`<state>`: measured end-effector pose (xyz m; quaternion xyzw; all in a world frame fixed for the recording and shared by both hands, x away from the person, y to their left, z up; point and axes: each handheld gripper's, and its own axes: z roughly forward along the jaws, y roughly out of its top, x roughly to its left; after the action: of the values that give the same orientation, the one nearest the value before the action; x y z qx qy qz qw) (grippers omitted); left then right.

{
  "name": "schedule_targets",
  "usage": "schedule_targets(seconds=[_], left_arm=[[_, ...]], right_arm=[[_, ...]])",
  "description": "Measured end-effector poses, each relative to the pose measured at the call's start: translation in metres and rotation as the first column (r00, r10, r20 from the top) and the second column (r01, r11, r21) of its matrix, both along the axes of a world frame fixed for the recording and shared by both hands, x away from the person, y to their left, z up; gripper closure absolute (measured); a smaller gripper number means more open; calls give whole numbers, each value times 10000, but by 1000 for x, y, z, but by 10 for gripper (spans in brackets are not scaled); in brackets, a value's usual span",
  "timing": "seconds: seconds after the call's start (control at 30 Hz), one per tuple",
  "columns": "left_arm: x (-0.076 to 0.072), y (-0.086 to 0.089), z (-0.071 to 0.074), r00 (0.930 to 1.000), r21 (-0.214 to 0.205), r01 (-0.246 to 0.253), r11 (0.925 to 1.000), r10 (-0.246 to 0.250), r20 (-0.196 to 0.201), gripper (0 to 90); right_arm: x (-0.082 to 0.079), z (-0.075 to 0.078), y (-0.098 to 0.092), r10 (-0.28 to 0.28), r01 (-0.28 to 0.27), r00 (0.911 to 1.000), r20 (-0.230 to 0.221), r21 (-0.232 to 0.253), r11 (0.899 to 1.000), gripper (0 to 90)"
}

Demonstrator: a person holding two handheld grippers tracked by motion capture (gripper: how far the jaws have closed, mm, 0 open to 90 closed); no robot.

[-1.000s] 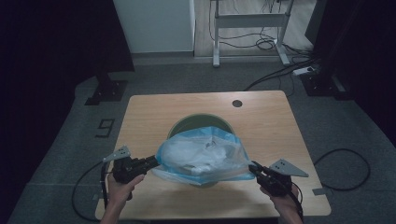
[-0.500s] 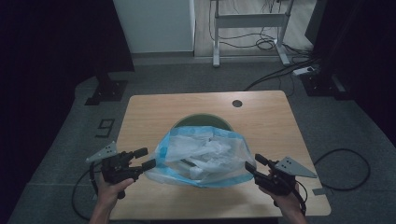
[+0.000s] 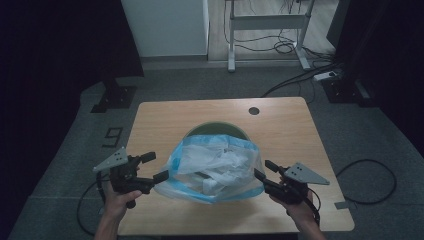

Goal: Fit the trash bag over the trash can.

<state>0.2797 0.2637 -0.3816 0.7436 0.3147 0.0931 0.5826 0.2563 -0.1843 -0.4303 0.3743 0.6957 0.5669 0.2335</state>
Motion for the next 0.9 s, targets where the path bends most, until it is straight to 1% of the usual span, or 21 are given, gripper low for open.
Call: schedule_targets(seconds=[0.07, 0.1, 0.17, 0.23, 0.3, 0.33, 0.37, 0.4, 0.43, 0.47, 0.5, 0.57, 0.6, 0.63, 0.67, 0.7, 0.73, 0.77, 0.8, 0.83, 0.9], left_arm=[[2, -5, 3, 9998, -61, -156, 9999, 157, 155, 30], [4, -7, 5, 9998, -112, -111, 9999, 113, 159, 34], [9, -11, 7, 9997, -45, -157, 9999, 158, 162, 36], [15, -15, 9, 9996, 115, -279, 9995, 278, 105, 57], [23, -18, 11, 9997, 307, -251, 9992, 253, -31, 83], [26, -20, 12, 9997, 405, -218, 9989, 221, -71, 150], [30, -21, 13, 9998, 513, -100, 9986, 108, -140, 150], [34, -24, 14, 9995, 695, 73, 9976, -51, -316, 172], [38, -26, 14, 9987, 898, 215, 9957, -173, -471, 172], [41, -29, 13, 9981, 1067, 317, 9938, -259, -552, 194], [44, -31, 13, 9976, 1176, 374, 9924, -302, -619, 236], [50, -34, 11, 9959, 1198, 500, 9915, -406, -802, 316], [51, -34, 10, 9957, 1192, 542, 9914, -446, -816, 384], [52, -35, 9, 9951, 1202, 582, 9910, -479, -869, 505], [53, -35, 9, 9953, 1185, 531, 9915, -430, -862, 505], [54, -34, 9, 9950, 1114, 544, 9923, -445, -892, 574], [54, -33, 9, 9943, 1041, 577, 9929, -477, -957, 684], [56, -32, 9, 9944, 856, 478, 9952, -394, -979, 729], [56, -32, 9, 9944, 856, 478, 9952, -394, -979, 765], [56, -31, 9, 9946, 772, 450, 9960, -374, -964, 765], [55, -29, 11, 9967, 593, 247, 9979, -200, -793, 813]], right_arm=[[1, 4, 8, 66, -65, 9999, 79, -146, 9999, 480], [2, 7, 14, 167, -163, 9997, 174, -256, 9995, 480], [2, 8, 16, 179, -173, 9996, 214, -284, 9994, 483], [2, 10, 18, 205, -198, 9995, 249, -284, 9994, 483], [2, 10, 17, 167, -160, 9996, 238, -278, 9995, 481], [2, 10, 14, 90, -83, 9997, 223, -289, 9995, 480], [2, 10, 14, 90, -83, 9997, 223, -289, 9995, 480], [4, 10, 11, -15, 20, 9998, 208, -243, 9997, 478], [4, 10, 11, -15, 20, 9998, 208, -243, 9997, 478], [5, 10, 9, -49, 53, 9998, 184, -216, 9998, 477], [5, 11, 8, -77, 80, 9998, 184, -197, 9998, 475], [6, 12, 6, -92, 95, 9998, 203, -161, 9998, 473], [7, 12, 5, -101, 104, 9997, 206, -151, 9998, 471], [7, 13, 4, -77, 81, 9998, 194, -165, 9998, 468], [7, 13, 4, -77, 81, 9998, 194, -165, 9998, 468], [7, 12, 3, -57, 60, 9998, 181, -158, 9999, 466], [8, 12, 2, -31, 33, 9999, 152, -148, 9999, 463], [8, 12, 1, -23, 25, 9999, 138, -133, 9999, 461], [8, 12, 1, -23, 25, 9999, 138, -133, 9999, 461], [9, 12, 1, -14, 15, 9999, 134, -109, 9999, 459], [10, 12, -1, -4, 4, 9999, 100, -35, 10000, 453]])
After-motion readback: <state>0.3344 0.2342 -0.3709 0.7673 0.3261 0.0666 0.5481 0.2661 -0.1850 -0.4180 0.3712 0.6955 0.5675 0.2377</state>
